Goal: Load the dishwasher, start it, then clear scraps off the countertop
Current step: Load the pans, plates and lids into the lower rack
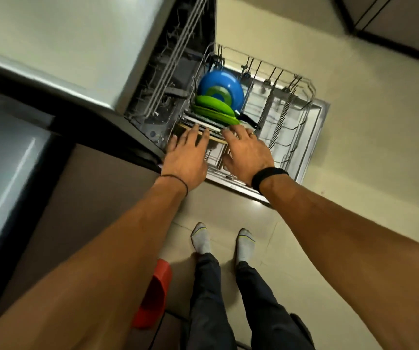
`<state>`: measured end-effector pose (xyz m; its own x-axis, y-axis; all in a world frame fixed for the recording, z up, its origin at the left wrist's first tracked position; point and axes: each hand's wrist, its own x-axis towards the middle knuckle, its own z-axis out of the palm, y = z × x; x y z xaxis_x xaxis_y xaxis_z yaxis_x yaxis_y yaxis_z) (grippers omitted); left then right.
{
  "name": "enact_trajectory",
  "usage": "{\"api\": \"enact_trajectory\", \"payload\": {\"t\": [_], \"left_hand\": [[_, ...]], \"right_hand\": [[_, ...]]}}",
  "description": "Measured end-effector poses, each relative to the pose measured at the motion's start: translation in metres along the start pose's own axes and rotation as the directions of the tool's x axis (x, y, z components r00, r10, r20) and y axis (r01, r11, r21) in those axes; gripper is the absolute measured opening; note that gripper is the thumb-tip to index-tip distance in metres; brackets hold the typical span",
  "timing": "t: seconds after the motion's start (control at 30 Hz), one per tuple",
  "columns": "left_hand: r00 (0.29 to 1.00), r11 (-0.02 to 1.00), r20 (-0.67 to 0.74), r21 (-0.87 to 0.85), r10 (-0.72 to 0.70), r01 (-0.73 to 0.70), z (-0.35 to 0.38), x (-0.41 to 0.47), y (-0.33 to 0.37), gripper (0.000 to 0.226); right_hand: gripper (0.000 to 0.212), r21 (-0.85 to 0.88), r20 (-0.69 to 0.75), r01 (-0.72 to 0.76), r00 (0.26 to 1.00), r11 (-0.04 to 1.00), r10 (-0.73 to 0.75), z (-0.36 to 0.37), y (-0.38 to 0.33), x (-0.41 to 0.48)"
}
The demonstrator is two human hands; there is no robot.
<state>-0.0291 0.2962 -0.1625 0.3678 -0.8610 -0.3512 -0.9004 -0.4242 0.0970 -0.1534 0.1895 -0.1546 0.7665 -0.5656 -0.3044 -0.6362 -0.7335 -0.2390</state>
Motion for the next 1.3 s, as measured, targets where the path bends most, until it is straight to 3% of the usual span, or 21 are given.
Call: {"api": "enact_trajectory", "payload": {"t": [0.1,0.4,0.6,0.8,1.17,1.3], "left_hand": [[1.000,1.000,-0.022,0.006,-0.020,0.020,-0.046,-0.041,0.022,0.079],[0.942,0.993,-0.315,-0.037,-0.117,0.111,-0.166,-0.130,0.060,0.068],[0.877,0.986,-0.451,-0.057,-0.164,0.155,-0.209,-0.161,0.057,0.063],[0.788,0.949,-0.529,-0.168,-0.315,0.266,-0.228,-0.214,0.024,0.061],[0.490,0.787,-0.643,-0.318,-0.589,0.529,-0.206,-0.380,-0.096,0.061],[0.363,0.688,-0.639,-0.379,-0.679,0.619,-0.181,-0.450,-0.137,0.062]], "right_hand": [[0.064,0.001,-0.044,0.007,0.999,1.000,-0.007,-0.050,-0.003,-0.040],[0.057,0.008,-0.258,0.145,0.956,0.989,-0.138,-0.182,-0.017,-0.119],[0.055,-0.019,-0.361,0.254,0.900,0.967,-0.243,-0.226,-0.045,-0.129],[0.057,-0.060,-0.403,0.418,0.821,0.907,-0.405,-0.244,-0.109,-0.136],[0.061,-0.117,-0.378,0.720,0.605,0.684,-0.701,-0.214,-0.310,-0.166],[0.061,-0.135,-0.363,0.816,0.486,0.561,-0.795,-0.191,-0.391,-0.190]]}}
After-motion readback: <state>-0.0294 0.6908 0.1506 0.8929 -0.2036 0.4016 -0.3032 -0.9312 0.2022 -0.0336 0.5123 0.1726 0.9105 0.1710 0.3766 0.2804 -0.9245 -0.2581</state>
